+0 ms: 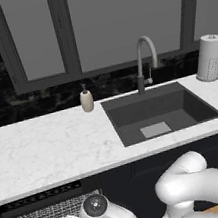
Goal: Pick up the cup and bowl from the counter, place them in the dishwasher, and close the dishwasher door.
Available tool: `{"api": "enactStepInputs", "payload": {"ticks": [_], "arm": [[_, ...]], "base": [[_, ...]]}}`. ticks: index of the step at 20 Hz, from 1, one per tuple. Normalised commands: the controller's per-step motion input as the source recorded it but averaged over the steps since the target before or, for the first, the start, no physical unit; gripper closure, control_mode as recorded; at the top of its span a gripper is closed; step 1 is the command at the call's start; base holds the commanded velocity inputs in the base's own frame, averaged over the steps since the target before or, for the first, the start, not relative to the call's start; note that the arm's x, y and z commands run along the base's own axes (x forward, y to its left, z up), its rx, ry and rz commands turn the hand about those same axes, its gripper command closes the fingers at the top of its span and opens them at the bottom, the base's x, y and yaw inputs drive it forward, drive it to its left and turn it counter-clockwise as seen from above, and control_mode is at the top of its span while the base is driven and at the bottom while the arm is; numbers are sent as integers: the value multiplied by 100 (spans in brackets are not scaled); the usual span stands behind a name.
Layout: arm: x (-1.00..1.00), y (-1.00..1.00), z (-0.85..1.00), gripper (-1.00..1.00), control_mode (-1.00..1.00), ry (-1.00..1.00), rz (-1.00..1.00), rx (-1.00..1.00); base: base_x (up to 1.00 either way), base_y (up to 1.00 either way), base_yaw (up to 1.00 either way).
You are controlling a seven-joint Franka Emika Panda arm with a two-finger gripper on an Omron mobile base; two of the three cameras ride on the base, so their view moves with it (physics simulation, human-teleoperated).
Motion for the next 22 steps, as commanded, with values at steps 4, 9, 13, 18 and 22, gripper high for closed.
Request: {"api": "enactStepInputs", "payload": {"ticks": [4,9,13,18,22], "arm": [[-70,23,6,-100,-100,-14,22,5],[-31,37,23,-100,-100,-2,27,1],[-31,49,43,-100,-100,0,29,-7],[-39,43,35,-100,-100,-1,24,-17],[-47,12,6,-100,-100,-4,22,-24]], "base": [[0,0,0],[0,0,0],[0,0,0],[0,0,0],[0,0,0]]}}
